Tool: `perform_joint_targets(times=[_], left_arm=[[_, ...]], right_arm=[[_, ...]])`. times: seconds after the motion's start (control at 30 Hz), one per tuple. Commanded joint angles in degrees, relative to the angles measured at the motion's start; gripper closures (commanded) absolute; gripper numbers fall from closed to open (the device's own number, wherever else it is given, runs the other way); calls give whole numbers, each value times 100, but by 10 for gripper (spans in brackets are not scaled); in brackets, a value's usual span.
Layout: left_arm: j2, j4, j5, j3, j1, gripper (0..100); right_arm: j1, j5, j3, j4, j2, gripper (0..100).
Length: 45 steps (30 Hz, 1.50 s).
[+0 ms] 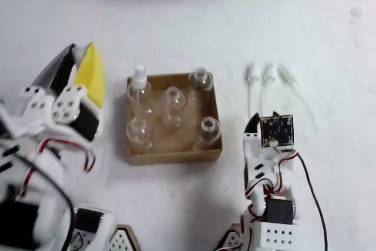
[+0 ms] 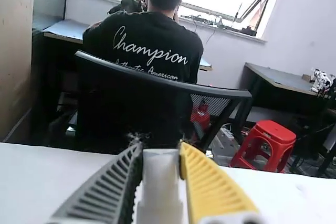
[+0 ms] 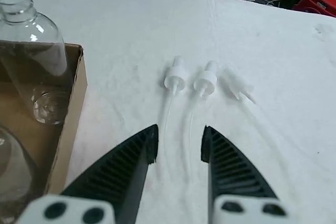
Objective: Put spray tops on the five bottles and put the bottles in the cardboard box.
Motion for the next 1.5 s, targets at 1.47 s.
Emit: perform_joint_targets(times=[1.47], left_arm=[[-1807, -6215, -721, 5714, 760, 979]], right_arm=[[-48, 70, 44, -145, -40, 879]])
